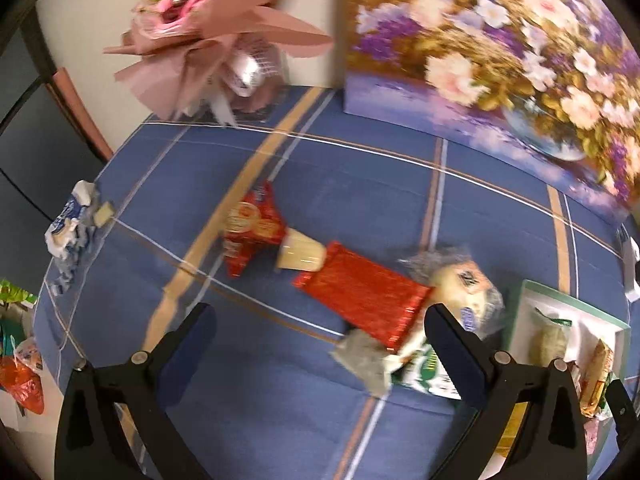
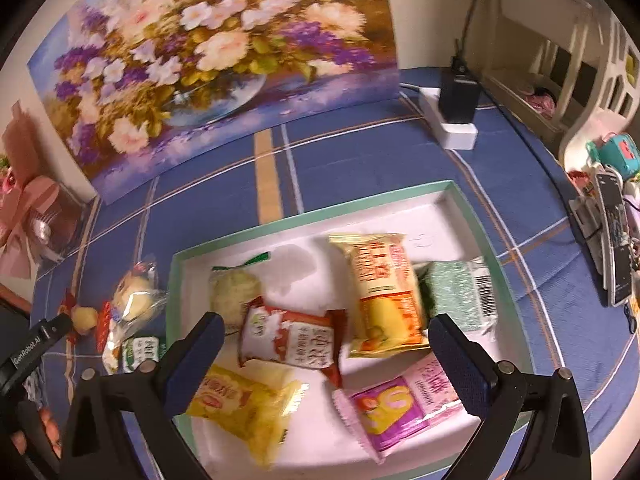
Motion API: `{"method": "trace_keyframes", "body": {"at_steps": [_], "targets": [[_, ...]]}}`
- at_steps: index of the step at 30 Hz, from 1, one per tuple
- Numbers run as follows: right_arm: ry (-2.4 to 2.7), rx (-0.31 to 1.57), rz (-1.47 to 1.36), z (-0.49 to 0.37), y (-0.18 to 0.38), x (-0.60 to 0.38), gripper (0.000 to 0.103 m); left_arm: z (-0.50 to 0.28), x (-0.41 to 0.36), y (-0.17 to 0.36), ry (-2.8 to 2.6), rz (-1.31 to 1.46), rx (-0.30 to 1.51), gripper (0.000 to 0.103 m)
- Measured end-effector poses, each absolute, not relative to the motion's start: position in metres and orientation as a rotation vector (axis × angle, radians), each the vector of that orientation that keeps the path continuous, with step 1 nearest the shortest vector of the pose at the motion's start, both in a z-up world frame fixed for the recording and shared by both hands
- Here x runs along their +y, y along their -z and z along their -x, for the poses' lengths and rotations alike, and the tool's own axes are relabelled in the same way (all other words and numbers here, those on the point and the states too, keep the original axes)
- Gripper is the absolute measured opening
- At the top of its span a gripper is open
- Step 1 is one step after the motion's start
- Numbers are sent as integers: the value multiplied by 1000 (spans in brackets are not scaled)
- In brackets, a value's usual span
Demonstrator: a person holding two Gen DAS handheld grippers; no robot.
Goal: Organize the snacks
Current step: 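Move both tools back over the remaining snack pile, then grasp the red biscuit bag with the left tool while the right tool grasps the clear-wrapped round bun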
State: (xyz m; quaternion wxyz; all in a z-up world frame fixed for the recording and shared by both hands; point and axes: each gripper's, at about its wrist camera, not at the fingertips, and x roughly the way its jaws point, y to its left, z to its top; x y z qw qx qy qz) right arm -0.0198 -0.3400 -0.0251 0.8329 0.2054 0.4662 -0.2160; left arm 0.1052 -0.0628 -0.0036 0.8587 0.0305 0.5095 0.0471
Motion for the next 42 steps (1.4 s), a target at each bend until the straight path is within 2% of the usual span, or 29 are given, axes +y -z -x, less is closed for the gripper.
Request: {"method": "trace_keyframes", "body": {"at_steps": [21,30,42], "targets": [[195,990,-341,-32,12,-220,102,-110,56,-12,-195,86,1076,103],[153,1030,-301,-61,27,-188,92,-131,77,4,-161,137,1125,103],[142,1136,-295,-114,51,-197,78,-189,69,37,-23,260,1235,103]]}}
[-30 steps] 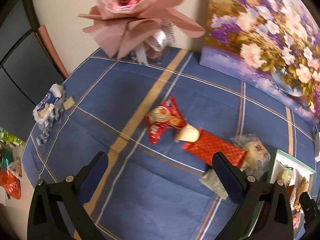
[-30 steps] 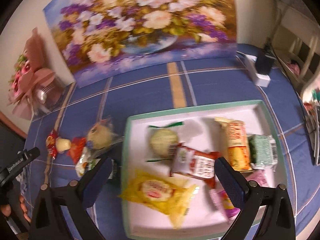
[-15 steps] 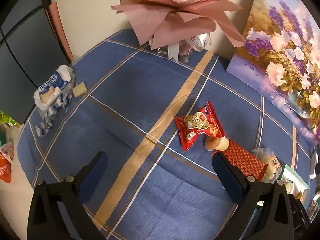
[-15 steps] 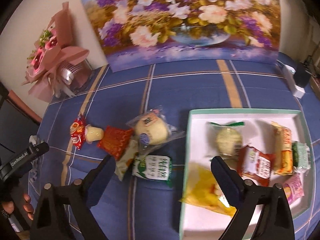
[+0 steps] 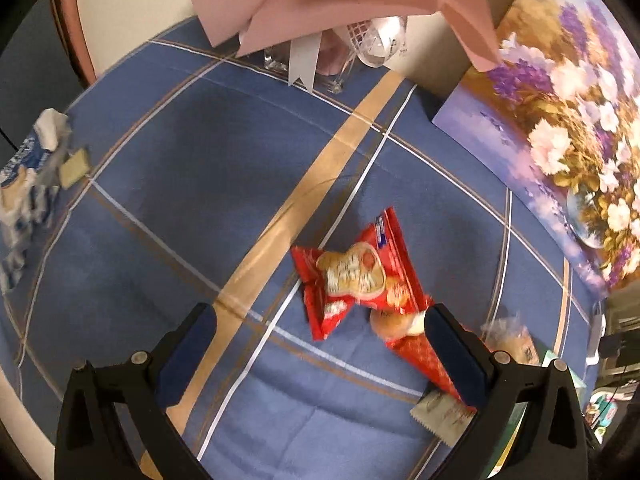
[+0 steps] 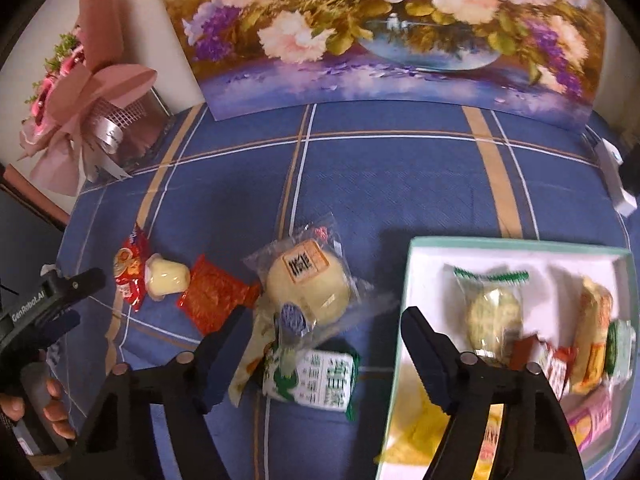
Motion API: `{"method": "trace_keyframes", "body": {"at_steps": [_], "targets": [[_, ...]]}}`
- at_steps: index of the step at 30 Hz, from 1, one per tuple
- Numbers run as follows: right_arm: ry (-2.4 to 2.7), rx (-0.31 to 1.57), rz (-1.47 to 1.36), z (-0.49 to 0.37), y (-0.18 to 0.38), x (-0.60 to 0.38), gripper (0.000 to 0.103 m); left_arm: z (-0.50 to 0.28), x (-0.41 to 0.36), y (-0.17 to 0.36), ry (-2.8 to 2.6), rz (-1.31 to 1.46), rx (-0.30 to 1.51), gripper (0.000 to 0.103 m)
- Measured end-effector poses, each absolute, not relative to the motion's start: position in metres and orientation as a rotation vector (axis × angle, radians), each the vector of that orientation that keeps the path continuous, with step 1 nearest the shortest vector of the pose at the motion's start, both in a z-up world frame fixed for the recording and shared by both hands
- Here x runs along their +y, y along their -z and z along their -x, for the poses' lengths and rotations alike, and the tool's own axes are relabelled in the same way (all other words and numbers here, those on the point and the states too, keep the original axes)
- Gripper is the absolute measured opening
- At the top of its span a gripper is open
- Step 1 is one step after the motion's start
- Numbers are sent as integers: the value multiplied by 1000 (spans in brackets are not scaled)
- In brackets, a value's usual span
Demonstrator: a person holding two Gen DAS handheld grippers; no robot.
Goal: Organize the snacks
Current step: 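Grasp the red biscuit bag with the left tool while the right tool grasps the clear-wrapped round bun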
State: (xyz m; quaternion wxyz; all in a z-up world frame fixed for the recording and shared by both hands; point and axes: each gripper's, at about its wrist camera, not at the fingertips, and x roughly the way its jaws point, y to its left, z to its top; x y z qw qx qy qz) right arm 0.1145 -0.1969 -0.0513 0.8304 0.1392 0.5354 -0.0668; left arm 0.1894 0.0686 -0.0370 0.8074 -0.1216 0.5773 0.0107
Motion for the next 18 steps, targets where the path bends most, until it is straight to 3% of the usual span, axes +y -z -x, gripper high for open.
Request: {"method": "trace_keyframes", "body": {"at_steps": [11,16,18], "targets": [[130,1216,-219,-156,76,-199,77,-222,63,68,0,269,1287,101],[108,1220,-186,-163,84,-191,75,-227,61,80,12,305,1299,82],[101,1219,-170,-163,86,-189,75,-228,60,83,12,299,1304,64]]}}
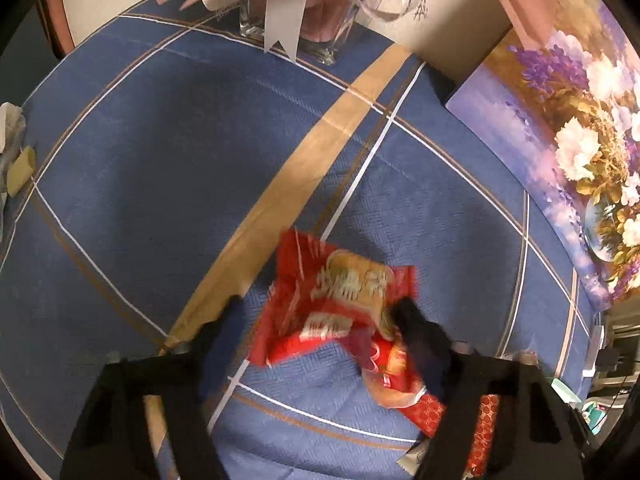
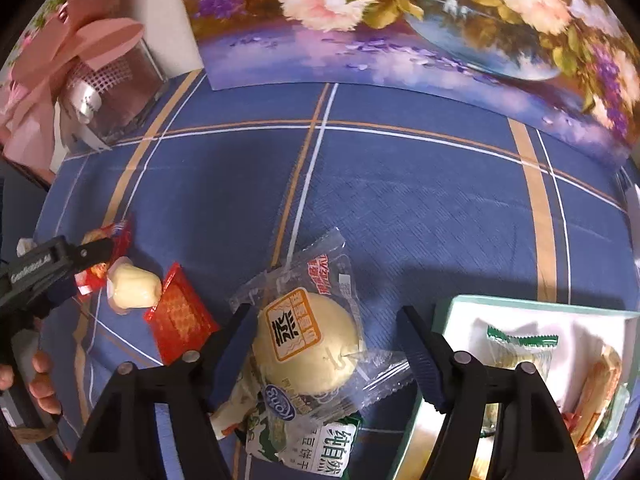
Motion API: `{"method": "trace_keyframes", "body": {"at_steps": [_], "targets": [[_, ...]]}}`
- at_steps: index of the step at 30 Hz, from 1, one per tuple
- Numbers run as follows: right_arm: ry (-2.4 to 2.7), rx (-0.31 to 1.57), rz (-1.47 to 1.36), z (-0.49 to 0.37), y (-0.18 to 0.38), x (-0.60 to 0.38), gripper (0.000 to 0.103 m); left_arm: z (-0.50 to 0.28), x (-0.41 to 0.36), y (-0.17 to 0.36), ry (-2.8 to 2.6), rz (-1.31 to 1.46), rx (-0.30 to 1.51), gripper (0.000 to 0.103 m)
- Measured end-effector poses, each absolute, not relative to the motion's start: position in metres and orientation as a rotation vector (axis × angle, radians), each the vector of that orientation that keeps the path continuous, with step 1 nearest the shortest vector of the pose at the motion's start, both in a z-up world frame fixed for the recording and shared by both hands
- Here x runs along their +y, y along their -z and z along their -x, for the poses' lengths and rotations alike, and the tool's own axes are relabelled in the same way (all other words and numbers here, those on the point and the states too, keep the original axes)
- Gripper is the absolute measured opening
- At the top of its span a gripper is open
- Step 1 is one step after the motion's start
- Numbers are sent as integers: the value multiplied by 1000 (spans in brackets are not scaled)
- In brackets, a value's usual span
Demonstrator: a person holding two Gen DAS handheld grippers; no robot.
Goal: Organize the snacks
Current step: 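Grasp the red biscuit bag with the left tool while the right tool grasps the clear-wrapped round bun, then carry the red bag and the round bun over the white tray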
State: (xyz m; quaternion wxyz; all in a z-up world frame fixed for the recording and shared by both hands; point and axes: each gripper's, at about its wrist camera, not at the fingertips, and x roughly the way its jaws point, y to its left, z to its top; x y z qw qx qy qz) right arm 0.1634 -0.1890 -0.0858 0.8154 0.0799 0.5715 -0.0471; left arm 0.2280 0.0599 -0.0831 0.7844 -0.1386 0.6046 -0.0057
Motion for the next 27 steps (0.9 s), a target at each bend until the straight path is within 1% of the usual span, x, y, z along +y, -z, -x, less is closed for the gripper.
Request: {"method": "trace_keyframes", "body": {"at_steps": [1,4,5,9,18,25,27], "targets": [[96,1220,-165,-163,86,-189,75,-228,59,84,12,295,1306,60],[84,1222,-142,-162,86,-185,73,-227,59,83,15,294,1300,56],[81,1222,-136,-162,86,-183,72,-226,58,83,18,291,1297,49],[68,1225,-107,-160,85,-177,72,-223,56,80,16,264,1291,48],[49,1260,-58,-157,85,-166,72,-202,67,80,-33,340,1276,48],[64,1291,-55,-162,100,-161,72,-195,63,83,-42,336,1281,48],[77,1301,-53,-163,104,-161,66,-195,61,83,-47,329,1281,48]]}}
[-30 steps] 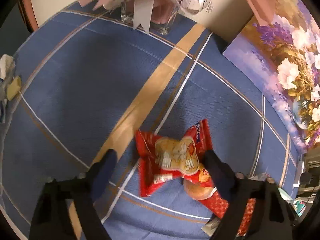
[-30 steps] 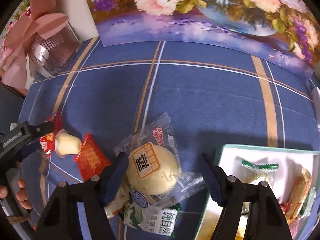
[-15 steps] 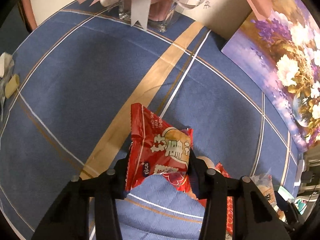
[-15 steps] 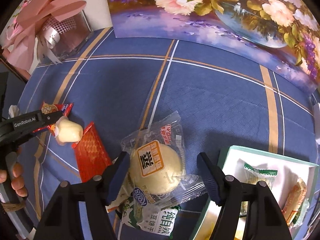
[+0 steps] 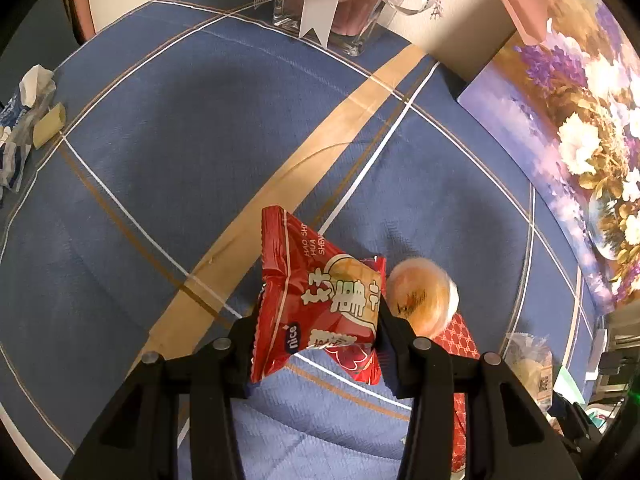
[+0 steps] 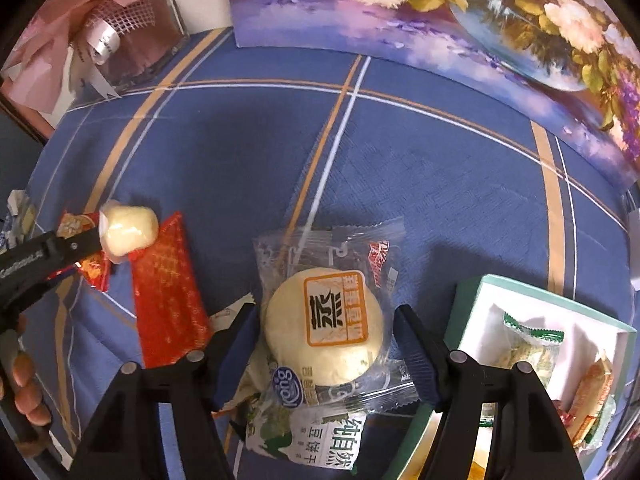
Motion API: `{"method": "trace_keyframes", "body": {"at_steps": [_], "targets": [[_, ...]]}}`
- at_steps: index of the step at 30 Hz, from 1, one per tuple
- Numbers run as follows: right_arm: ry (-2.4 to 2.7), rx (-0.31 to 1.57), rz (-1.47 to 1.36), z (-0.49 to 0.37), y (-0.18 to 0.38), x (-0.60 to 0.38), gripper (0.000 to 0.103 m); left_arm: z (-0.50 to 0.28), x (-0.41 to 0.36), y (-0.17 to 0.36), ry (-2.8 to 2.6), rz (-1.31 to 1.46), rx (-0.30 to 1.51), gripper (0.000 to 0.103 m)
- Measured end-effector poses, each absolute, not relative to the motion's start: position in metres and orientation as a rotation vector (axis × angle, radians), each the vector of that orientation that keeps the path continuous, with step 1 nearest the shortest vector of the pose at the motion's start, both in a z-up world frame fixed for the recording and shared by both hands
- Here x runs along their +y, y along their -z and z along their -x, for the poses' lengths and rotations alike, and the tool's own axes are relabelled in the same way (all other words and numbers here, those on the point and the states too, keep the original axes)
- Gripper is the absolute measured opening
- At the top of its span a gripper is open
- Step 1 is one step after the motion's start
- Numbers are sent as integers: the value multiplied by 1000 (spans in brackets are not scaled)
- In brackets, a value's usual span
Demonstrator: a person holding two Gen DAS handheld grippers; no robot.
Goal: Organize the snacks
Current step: 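Carry the red bag and the round bun over the white tray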
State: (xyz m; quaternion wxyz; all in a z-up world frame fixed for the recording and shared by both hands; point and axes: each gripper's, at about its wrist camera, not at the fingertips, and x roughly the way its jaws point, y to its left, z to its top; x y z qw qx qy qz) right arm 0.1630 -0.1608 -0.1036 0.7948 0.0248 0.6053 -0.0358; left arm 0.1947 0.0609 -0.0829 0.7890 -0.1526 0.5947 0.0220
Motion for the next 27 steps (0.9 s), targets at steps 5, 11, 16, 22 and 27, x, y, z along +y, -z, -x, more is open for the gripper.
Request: {"method": "trace_keyframes", "body": {"at_steps": [5,11,16,22,27], "targets": [[94,1287,-86,-160,103,-163,58,-192,58,83,-56,334,1286,48],[92,1253,-145,-148,94,-168,56,-193,49,78,-58,345,1276,48],[96,1205,-200,-129,73,-173,56,-182,39,61,-39,351,1253,48],[116,1152,-248,-100,48,-177,56,-160,20,40,10,363,1230,48],[165,1131,-289,-77,36,-191,56,-139,-14,25,74,350,1219,48]]}}
